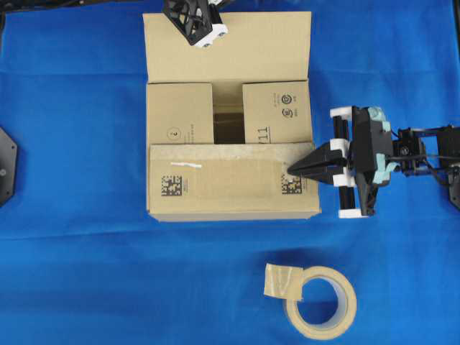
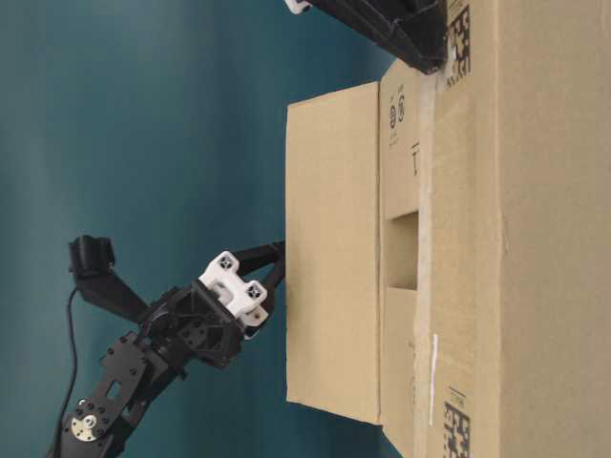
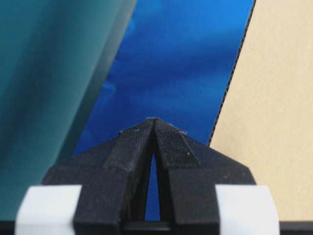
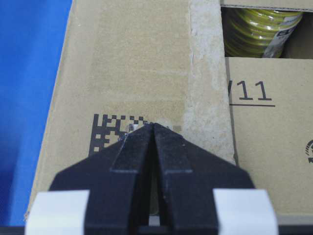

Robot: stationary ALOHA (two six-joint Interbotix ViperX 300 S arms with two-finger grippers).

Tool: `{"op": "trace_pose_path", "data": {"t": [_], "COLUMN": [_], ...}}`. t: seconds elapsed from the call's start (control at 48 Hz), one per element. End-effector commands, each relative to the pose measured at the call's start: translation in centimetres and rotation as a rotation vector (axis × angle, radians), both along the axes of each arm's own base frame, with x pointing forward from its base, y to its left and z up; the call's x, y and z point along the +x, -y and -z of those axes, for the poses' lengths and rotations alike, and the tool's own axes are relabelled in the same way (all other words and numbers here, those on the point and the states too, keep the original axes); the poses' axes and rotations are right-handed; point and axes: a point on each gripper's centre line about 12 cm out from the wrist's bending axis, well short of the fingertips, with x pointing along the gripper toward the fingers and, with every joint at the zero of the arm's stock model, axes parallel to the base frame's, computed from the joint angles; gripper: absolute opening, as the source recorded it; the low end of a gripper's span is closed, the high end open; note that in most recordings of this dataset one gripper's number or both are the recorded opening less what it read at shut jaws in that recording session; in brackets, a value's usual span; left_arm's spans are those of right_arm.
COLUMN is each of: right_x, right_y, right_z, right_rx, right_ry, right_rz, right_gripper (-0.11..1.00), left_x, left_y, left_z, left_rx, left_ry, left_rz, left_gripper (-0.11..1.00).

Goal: Close the cardboard box.
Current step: 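Fold the back flap forward over the box with the left gripper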

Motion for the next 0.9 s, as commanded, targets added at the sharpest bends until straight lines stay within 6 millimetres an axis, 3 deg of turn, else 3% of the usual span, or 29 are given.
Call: {"op": "trace_pose_path", "data": {"t": [0.0,0.188,0.375,0.876], "right_x": [0.3,0.4,0.4,0.4], "right_y": [-0.1,-0.1,-0.1,-0.1], "right_z": [-0.4,-0.5,-0.5,-0.5], "right_rx": [-0.002,-0.002,-0.002,-0.002], "right_ry": [0.017,0.020,0.018,0.026], "right_rz": [-0.003,-0.003,-0.003,-0.003], "right_gripper": [0.00,0.00,0.00,0.00], "left_x": [0.3,0.4,0.8,2.3], "left_y": [0.2,1.2,3.1,11.2], "left_z": [-1.5,-1.4,-2.6,-2.3], "left_rx": [0.014,-0.007,-0.013,-0.077], "left_ry": [0.031,-0.014,-0.026,-0.101], "left_rz": [0.006,0.031,0.072,0.225], "left_gripper": [0.00,0.00,0.00,0.00]}}
